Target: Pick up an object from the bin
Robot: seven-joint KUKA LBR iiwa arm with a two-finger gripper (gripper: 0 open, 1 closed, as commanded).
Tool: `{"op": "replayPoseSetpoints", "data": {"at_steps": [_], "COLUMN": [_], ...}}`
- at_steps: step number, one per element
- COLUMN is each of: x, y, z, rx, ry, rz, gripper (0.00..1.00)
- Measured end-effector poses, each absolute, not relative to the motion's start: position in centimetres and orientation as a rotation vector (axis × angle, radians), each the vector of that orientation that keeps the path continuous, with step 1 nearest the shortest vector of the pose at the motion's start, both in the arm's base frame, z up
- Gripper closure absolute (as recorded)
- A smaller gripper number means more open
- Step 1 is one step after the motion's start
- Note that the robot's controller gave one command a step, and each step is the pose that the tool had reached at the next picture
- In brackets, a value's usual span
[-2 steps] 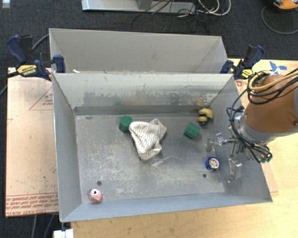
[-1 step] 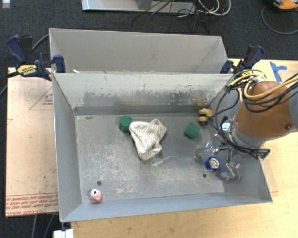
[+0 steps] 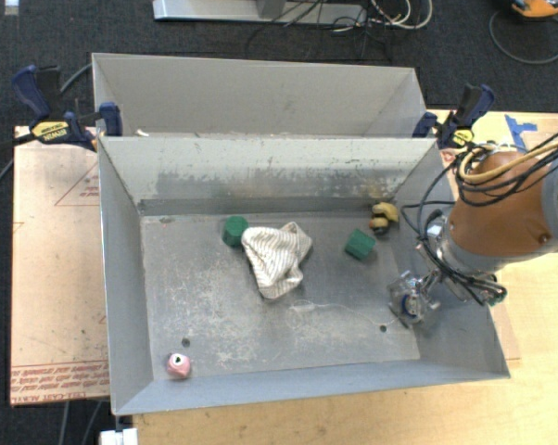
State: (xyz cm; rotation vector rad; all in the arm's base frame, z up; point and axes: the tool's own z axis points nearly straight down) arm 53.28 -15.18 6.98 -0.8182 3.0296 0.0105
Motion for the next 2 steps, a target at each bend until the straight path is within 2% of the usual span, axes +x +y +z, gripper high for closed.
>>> {"op": "replayPoseSetpoints", "data": {"at_steps": [2], "x": [53.25], "y": [-15.16], "z": [7.14], "rx": [-0.819], "ry": [3.030], "rz": [0.011], "gripper": [1.00]}}
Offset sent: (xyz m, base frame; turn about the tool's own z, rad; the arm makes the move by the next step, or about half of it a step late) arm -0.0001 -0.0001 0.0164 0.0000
